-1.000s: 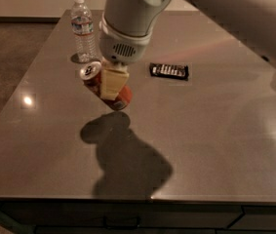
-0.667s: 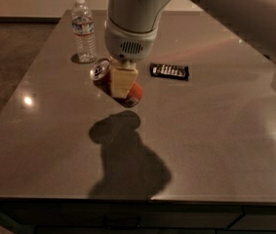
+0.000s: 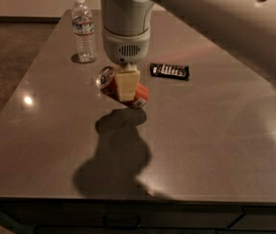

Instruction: Knock coke can over

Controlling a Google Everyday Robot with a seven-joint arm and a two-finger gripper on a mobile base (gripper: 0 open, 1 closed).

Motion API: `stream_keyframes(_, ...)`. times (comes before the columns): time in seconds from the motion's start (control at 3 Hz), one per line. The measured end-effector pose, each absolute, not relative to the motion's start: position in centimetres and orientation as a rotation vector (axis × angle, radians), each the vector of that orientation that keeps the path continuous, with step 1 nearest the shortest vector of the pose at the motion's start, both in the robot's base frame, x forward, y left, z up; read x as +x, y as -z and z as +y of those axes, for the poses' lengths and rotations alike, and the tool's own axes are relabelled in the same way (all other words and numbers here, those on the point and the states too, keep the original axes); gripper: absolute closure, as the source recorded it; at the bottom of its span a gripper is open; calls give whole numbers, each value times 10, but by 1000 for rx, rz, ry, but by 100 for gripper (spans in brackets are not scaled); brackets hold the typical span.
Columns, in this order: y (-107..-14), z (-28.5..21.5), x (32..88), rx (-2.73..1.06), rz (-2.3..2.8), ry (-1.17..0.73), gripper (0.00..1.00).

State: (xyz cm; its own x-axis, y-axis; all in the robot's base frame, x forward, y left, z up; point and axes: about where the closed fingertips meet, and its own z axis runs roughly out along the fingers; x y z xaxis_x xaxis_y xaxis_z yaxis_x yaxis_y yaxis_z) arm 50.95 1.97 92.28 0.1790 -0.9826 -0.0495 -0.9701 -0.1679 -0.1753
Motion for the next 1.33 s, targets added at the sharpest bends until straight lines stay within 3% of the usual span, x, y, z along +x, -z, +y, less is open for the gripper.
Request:
stream_keyframes(1.0,-902,15,521,-2433,1882,237,12)
stream_keyframes(1.33,-896,15,519,-2462,1866,256,0)
